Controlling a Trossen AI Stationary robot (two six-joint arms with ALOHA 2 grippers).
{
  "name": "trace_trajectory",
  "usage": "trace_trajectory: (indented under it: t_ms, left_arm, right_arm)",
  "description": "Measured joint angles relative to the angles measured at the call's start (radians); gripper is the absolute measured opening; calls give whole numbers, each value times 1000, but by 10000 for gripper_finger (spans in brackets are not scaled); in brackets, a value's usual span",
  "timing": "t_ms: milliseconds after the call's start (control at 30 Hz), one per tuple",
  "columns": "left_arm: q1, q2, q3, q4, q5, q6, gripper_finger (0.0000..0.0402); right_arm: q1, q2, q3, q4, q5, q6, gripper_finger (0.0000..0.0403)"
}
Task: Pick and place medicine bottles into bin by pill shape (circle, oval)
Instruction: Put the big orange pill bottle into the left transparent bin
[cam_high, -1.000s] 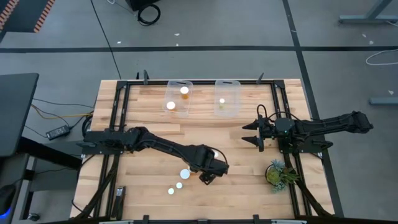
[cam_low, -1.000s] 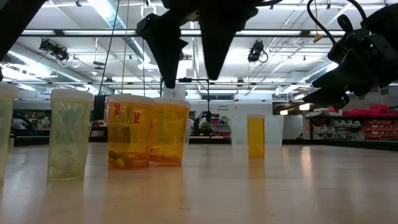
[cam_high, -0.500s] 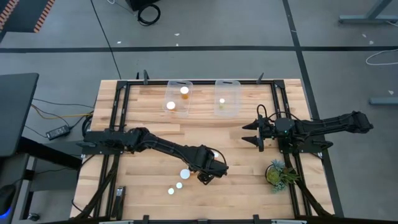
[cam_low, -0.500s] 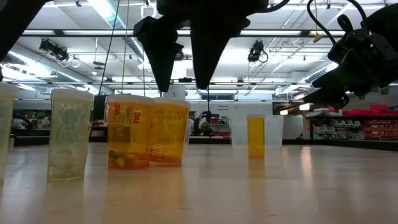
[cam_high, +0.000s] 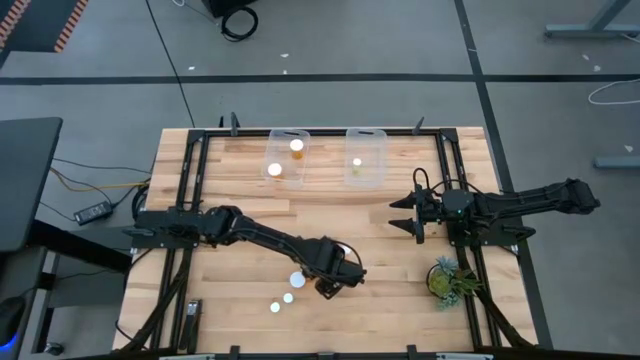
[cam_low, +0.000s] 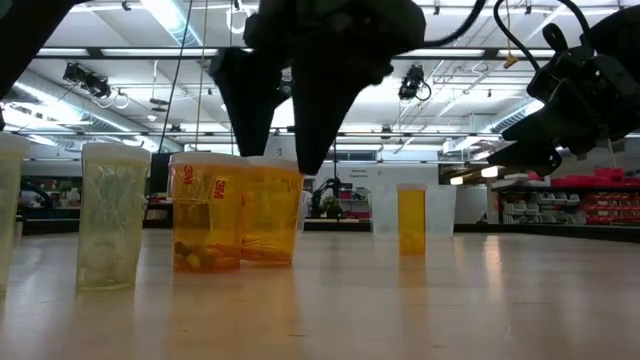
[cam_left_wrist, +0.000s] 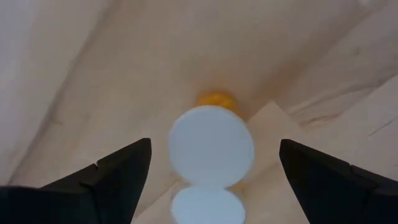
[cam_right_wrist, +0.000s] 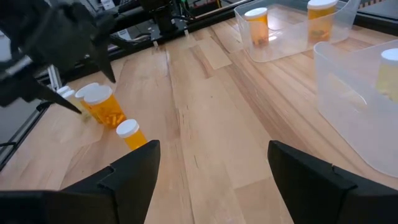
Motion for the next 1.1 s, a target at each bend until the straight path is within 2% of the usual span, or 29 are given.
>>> trace_trajectory:
  t_ms: [367,533,767,1100]
  left_arm:
    - [5,0,-16,33,17,23,360]
    - [4,1,-22,38,18,16,337]
    - [2,2,-92,65,46,20,311]
    - [5,2,-92,73,44,38,259]
  right_arm:
    - [0,0,0,0,0,0,305]
    - [0,0,0,0,0,0,305]
    - [0,0,0,0,0,0,305]
    - [0,0,0,0,0,0,305]
